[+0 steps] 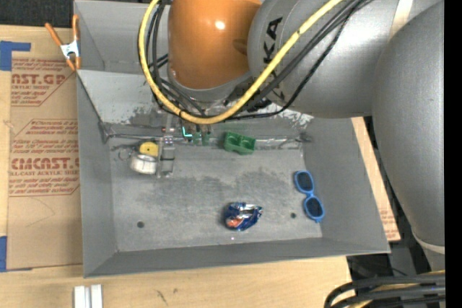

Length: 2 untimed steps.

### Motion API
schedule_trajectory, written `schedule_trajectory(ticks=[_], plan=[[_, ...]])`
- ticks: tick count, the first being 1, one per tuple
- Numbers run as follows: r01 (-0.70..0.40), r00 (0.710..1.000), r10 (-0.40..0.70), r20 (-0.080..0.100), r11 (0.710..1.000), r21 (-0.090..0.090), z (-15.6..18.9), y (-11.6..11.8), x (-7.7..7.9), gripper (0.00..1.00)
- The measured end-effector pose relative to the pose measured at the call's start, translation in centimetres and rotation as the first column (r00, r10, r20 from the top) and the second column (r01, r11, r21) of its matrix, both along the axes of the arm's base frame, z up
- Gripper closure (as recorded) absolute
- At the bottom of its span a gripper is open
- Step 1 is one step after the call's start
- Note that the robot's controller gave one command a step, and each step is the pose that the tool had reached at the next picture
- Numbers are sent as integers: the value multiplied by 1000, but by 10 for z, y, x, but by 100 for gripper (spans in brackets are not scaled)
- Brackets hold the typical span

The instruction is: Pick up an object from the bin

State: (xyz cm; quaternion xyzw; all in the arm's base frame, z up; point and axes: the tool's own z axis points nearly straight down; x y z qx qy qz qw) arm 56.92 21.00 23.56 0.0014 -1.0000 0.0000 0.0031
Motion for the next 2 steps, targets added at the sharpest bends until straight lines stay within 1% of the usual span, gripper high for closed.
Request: schedule_trajectory(ticks=[1, 2], plan=[[125, 992, -125, 0, 992, -2, -81, -7, 5, 0], [-115, 993, 115, 10, 993, 1, -166, -23, 19, 0]])
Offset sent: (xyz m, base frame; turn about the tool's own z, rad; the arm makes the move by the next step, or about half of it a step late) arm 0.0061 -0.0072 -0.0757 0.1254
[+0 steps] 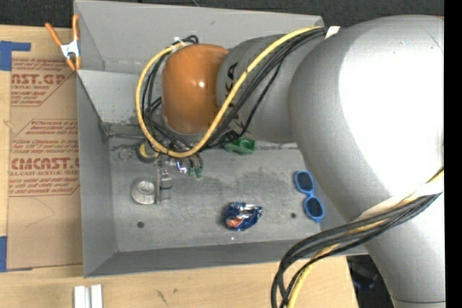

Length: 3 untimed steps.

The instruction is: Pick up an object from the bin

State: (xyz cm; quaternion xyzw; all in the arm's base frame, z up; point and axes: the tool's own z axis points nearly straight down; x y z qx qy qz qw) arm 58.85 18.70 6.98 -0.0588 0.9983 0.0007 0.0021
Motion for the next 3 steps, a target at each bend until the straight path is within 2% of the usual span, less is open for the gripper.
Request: schedule_trajectory(ticks=[1, 2, 3], plan=[[-401, 916, 401, -4, 916, 1, 0, 42, -42, 0], [-387, 922, 387, -3, 922, 0, 0, 54, -96, 0], [-615, 788, 615, 4, 788, -8, 2, 59, -103, 0]])
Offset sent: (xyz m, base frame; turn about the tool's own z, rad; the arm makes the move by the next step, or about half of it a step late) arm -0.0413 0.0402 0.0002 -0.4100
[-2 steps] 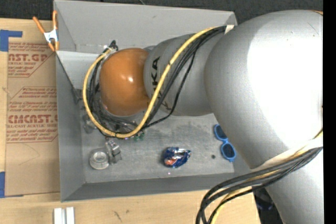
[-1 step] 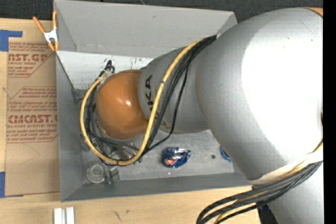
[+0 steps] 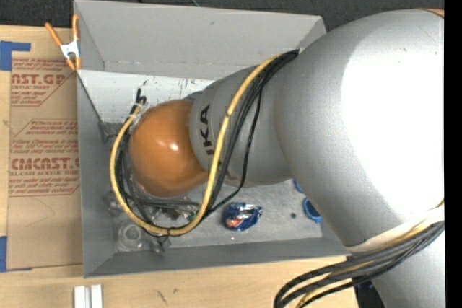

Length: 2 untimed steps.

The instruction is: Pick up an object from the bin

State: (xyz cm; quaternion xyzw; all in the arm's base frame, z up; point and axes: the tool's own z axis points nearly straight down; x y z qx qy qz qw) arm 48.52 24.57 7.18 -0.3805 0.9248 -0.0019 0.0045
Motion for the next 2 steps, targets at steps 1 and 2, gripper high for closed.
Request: schedule_trajectory(ticks=[1, 2], plan=[[-1, 1000, 1, -3, 1000, 4, -1, 2, -2, 100], [-13, 1000, 13, 1, 1000, 5, 93, -2, 24, 100]])
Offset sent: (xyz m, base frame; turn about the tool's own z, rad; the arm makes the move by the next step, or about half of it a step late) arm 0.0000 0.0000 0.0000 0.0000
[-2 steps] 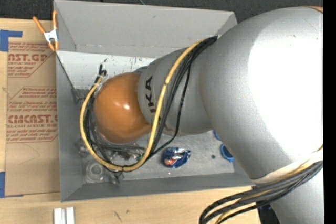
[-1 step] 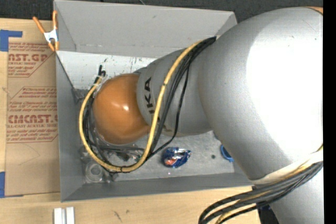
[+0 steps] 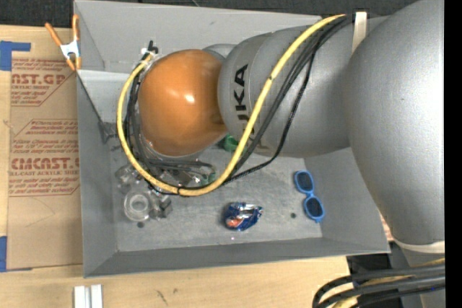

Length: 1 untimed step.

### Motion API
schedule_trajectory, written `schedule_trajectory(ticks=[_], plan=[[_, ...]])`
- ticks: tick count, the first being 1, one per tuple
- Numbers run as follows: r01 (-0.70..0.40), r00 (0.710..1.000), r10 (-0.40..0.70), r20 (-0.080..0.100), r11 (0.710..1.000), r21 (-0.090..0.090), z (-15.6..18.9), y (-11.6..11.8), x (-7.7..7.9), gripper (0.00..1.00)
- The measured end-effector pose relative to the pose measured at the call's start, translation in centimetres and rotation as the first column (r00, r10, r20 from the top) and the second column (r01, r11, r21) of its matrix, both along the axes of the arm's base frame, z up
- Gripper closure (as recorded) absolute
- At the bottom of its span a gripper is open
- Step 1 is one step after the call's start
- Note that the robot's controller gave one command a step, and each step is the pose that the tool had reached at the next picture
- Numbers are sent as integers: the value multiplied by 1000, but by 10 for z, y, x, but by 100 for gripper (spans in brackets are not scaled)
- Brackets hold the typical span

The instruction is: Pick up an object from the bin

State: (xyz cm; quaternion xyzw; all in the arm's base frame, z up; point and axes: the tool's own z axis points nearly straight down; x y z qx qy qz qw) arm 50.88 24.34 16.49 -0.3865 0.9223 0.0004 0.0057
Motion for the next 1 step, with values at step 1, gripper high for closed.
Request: schedule_trajectory(ticks=[1], plan=[[50, 999, -50, 2, 999, 1, 105, 0, 45, 100]])
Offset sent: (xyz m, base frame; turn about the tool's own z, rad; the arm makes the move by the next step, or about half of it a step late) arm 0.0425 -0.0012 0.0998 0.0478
